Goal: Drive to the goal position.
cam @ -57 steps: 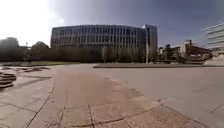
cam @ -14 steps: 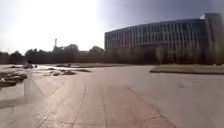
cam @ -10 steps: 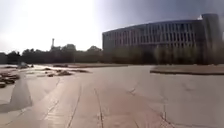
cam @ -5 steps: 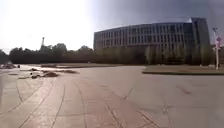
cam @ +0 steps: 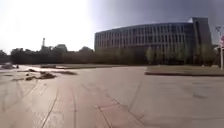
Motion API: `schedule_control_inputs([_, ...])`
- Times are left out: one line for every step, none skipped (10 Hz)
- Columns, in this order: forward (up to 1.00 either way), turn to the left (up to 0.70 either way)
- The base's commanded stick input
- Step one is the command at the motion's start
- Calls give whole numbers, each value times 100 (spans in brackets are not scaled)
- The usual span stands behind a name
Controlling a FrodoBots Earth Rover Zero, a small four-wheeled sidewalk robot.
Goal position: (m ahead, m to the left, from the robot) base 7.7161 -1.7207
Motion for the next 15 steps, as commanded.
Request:
schedule_control_inputs([70,1])
schedule_control_inputs([70,1])
schedule_control_inputs([70,1])
schedule_control_inputs([70,1])
schedule_control_inputs([70,1])
schedule_control_inputs([70,1])
schedule_control_inputs([70,1])
schedule_control_inputs([70,1])
schedule_control_inputs([70,1])
schedule_control_inputs([70,1])
schedule_control_inputs([70,1])
schedule_control_inputs([70,1])
schedule_control_inputs([70,-4])
schedule_control_inputs([70,-16])
schedule_control_inputs([70,-27])
